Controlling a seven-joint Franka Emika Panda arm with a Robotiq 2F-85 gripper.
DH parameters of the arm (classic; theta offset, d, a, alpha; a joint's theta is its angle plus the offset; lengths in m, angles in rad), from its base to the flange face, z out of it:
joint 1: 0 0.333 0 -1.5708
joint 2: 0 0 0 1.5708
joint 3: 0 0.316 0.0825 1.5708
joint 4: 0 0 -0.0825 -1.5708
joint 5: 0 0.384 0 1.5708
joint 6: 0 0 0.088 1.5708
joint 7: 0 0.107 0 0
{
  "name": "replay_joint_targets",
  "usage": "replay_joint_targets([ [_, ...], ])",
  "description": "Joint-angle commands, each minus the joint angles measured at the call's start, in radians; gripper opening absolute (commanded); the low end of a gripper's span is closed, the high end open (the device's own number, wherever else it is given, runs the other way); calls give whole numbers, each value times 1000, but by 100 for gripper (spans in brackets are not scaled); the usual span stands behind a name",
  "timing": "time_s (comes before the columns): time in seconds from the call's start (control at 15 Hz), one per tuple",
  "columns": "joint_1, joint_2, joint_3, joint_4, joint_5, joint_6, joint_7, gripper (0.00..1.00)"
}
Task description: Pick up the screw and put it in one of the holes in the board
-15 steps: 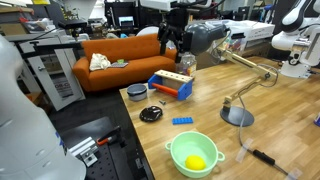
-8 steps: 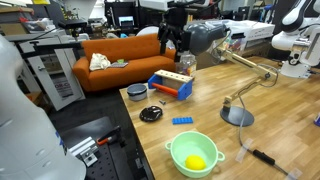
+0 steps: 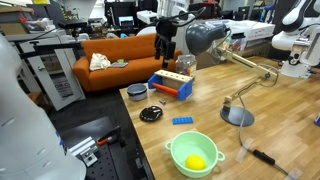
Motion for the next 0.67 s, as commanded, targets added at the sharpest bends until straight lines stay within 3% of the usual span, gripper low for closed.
replay_joint_targets([
  [0.0, 0, 15, 2, 1, 1, 2, 3, 100],
  [0.47, 0, 6, 1, 2, 1, 2, 2, 100],
  [0.6, 7, 25, -1, 17, 53, 3, -33, 100],
])
